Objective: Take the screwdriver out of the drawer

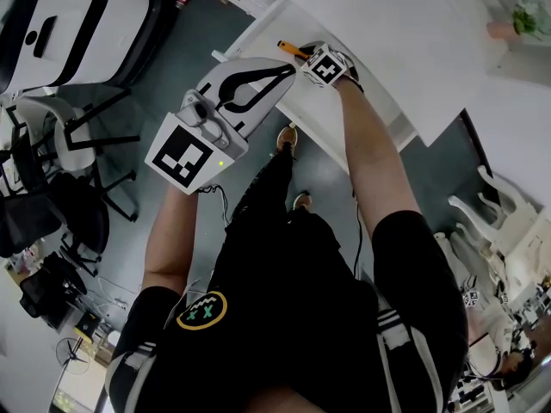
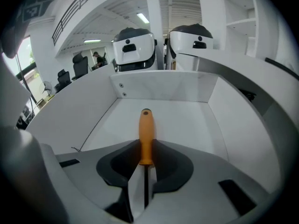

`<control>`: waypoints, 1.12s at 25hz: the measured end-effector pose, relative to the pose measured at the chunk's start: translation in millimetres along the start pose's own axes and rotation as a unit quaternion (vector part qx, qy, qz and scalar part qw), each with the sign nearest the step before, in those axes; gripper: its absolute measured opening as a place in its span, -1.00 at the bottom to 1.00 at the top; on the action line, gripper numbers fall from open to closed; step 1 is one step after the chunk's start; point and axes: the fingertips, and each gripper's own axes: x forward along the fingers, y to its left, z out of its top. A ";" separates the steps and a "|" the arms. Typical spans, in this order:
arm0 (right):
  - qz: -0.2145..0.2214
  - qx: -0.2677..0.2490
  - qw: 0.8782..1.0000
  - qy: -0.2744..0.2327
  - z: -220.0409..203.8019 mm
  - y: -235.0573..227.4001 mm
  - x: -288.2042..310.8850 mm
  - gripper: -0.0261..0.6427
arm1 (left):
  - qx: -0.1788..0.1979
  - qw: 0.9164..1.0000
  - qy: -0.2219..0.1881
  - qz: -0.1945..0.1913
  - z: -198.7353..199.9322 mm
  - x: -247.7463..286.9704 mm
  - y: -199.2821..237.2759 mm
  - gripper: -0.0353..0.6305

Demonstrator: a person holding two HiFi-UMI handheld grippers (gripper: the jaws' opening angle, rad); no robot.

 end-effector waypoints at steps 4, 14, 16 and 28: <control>-0.015 0.045 0.999 -0.020 -4.0 -9.2 -6.8 -0.61 | 0.002 1.000 -0.001 -0.001 3.3 -2.7 -3.6 -0.83; -0.037 0.053 0.996 -0.061 9.2 -11.2 -41.2 -0.61 | 0.006 1.000 -0.014 -0.009 11.5 0.1 -15.2 -0.83; -0.043 0.055 0.995 -0.076 14.1 -7.4 -53.8 -0.61 | 0.010 1.000 -0.017 -0.011 16.0 -0.6 -21.6 -0.83; -0.069 0.029 0.979 -0.190 60.8 29.1 -148.4 -0.61 | 0.039 0.999 -0.024 -0.003 24.0 -13.1 -47.0 -0.83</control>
